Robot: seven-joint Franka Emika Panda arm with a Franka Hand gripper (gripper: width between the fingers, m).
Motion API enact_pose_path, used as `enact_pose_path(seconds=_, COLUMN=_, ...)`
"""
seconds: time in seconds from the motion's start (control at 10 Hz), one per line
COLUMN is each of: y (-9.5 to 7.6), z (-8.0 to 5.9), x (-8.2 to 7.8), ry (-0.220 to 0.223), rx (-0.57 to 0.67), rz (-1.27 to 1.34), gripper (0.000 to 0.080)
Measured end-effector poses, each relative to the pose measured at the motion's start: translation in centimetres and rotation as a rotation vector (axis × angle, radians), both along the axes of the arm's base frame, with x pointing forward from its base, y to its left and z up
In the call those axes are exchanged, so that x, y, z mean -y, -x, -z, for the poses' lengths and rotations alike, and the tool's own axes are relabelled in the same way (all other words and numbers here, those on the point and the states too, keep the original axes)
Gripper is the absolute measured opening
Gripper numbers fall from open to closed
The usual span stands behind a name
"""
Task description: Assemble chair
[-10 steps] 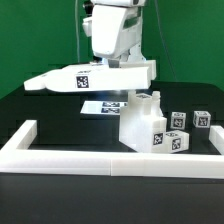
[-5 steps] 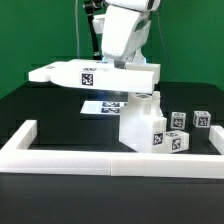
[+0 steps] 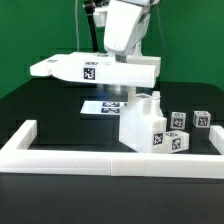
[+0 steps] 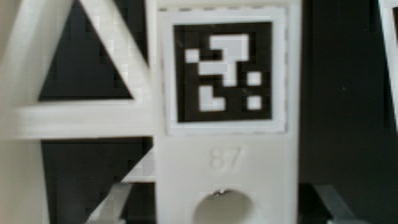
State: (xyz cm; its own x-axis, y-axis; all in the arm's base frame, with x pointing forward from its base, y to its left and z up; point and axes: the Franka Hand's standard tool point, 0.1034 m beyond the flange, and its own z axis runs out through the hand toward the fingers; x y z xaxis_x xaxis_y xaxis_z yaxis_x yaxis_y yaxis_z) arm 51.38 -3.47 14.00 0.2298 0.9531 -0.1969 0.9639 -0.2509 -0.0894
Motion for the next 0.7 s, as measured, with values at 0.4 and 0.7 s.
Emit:
enact_pose_path(seconds=0.4, y=0.02, z=-0.09, x=-0.10, ry=-0.027, rx=-0.035, rz=-0.199, gripper=0.0290)
enact_pose_path(seconds=0.7, y=0.09, z=0.03, x=-0.01, ry=-0.047, rx=-0.062, rz=-0.346, gripper=0.0290)
